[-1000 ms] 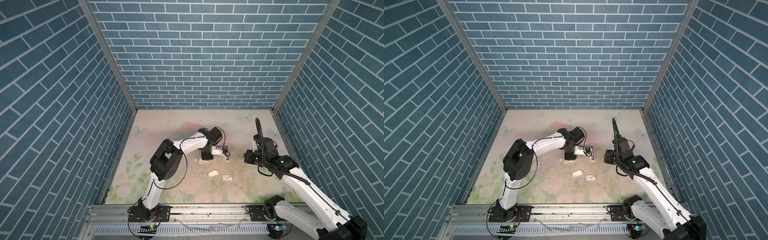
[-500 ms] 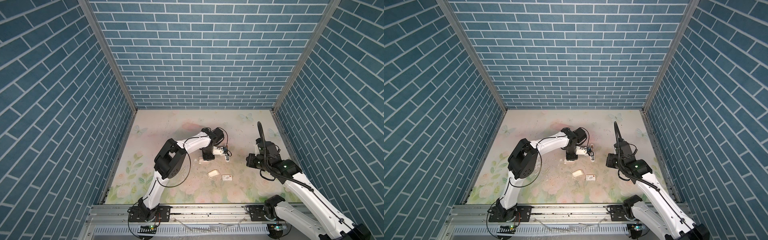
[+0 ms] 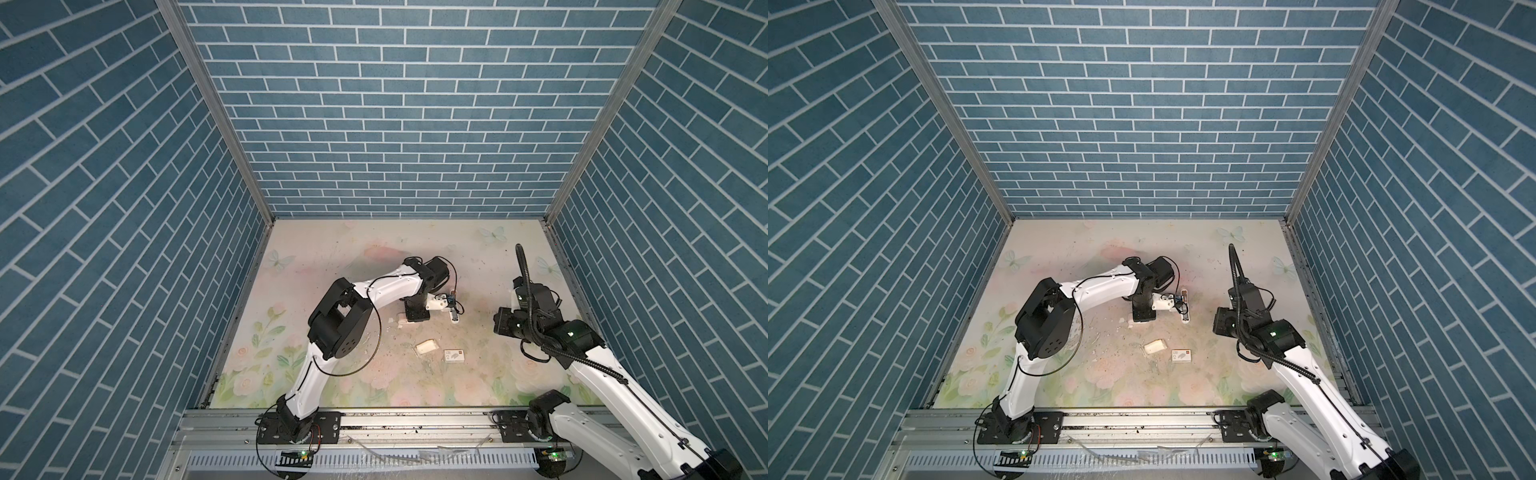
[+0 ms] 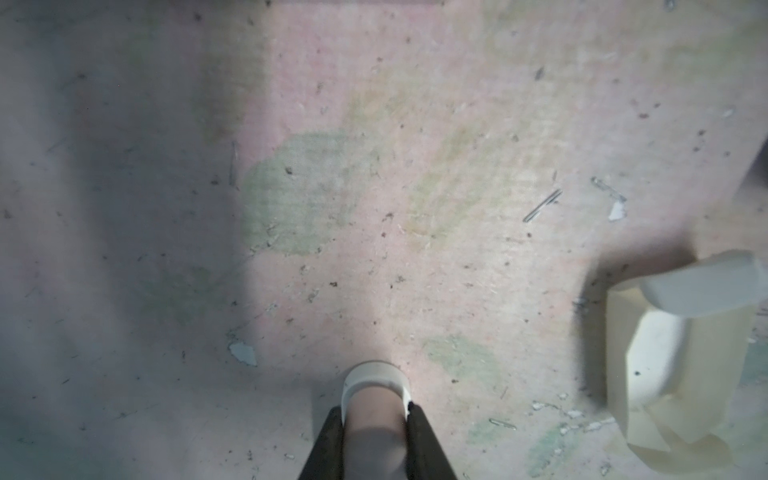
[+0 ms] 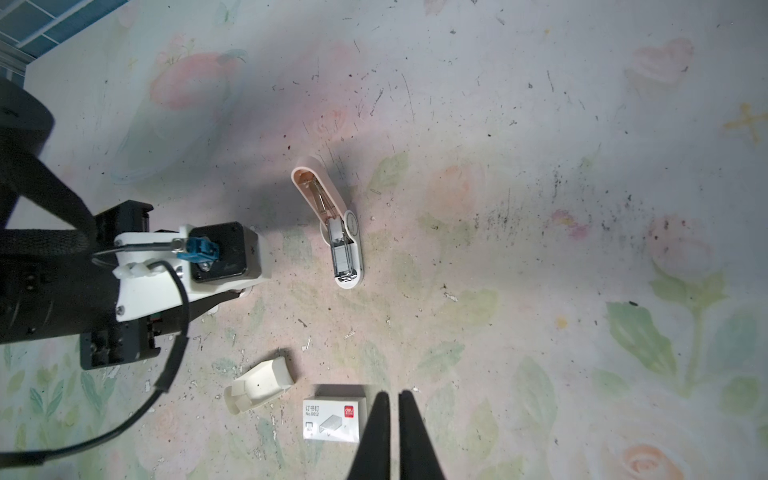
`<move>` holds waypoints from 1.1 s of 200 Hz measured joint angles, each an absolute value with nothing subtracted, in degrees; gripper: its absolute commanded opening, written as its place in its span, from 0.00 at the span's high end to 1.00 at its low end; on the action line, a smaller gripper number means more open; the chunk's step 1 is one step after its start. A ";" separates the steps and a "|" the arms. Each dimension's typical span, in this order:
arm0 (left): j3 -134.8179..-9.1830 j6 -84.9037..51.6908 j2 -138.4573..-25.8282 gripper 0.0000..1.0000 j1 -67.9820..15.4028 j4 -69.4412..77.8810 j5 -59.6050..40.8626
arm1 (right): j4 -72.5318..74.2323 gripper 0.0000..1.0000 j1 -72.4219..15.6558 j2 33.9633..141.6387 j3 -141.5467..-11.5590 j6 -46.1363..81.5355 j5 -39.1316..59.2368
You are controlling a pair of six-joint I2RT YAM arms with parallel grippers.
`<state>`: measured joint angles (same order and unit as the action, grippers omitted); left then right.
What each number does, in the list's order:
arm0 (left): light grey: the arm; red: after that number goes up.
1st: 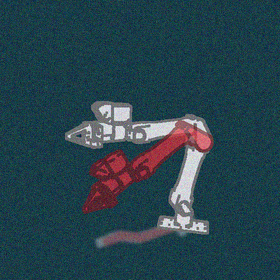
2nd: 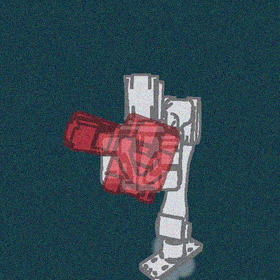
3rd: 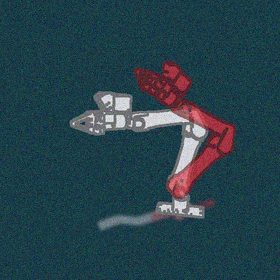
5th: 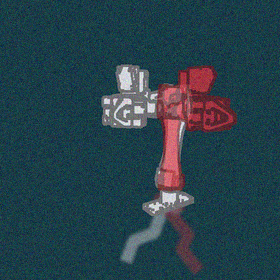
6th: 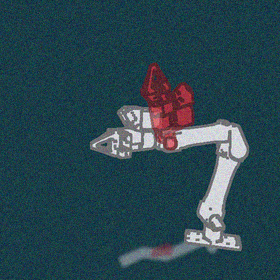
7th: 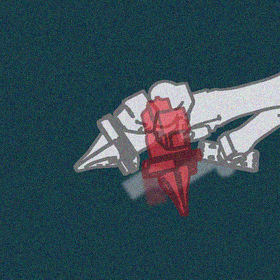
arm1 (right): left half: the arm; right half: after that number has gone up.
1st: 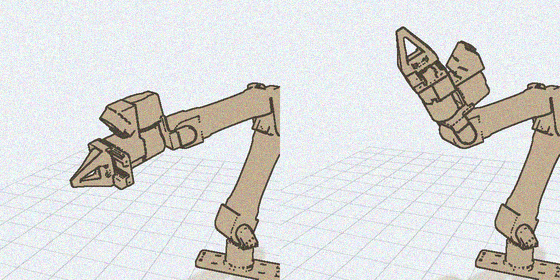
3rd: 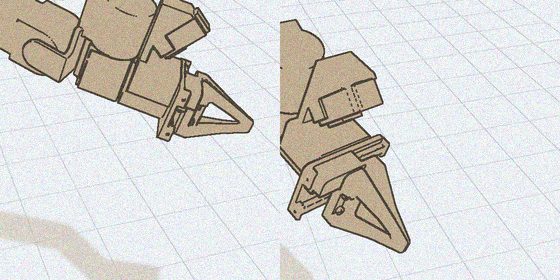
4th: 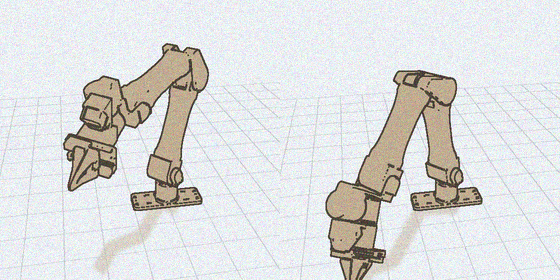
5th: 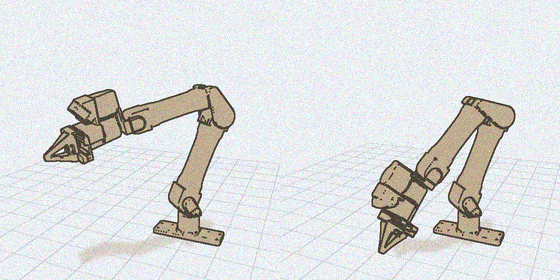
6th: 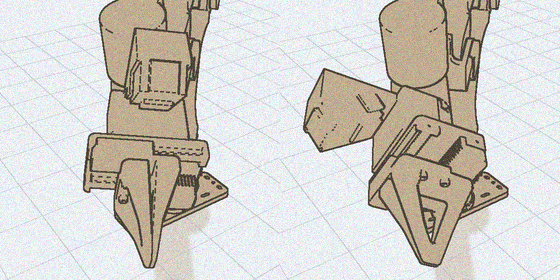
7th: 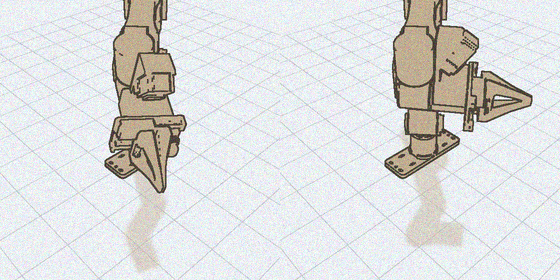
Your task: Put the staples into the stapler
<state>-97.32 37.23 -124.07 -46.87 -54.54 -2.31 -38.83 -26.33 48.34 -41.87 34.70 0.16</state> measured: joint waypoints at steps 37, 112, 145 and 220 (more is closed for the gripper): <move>-96.73 36.82 -123.42 0.89 -46.89 -54.11 -2.15 | -39.07 0.89 -26.30 48.21 -41.17 34.70 -0.75; -93.76 36.82 -121.16 0.85 -46.89 -52.99 -1.34 | -39.55 0.87 -26.28 48.21 -41.17 34.70 -2.20; -93.01 36.82 -120.36 0.83 -46.87 -53.04 -1.13 | -39.68 0.87 -26.28 48.21 -41.17 34.70 -2.39; -91.90 36.82 -119.13 0.73 -46.83 -53.08 -0.89 | -39.72 0.84 -26.28 48.23 -41.17 34.70 -2.76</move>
<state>-91.90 36.82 -119.13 -46.83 -53.08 -0.89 -39.72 -26.28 48.23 -41.17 34.70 -2.76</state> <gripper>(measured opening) 0.261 0.157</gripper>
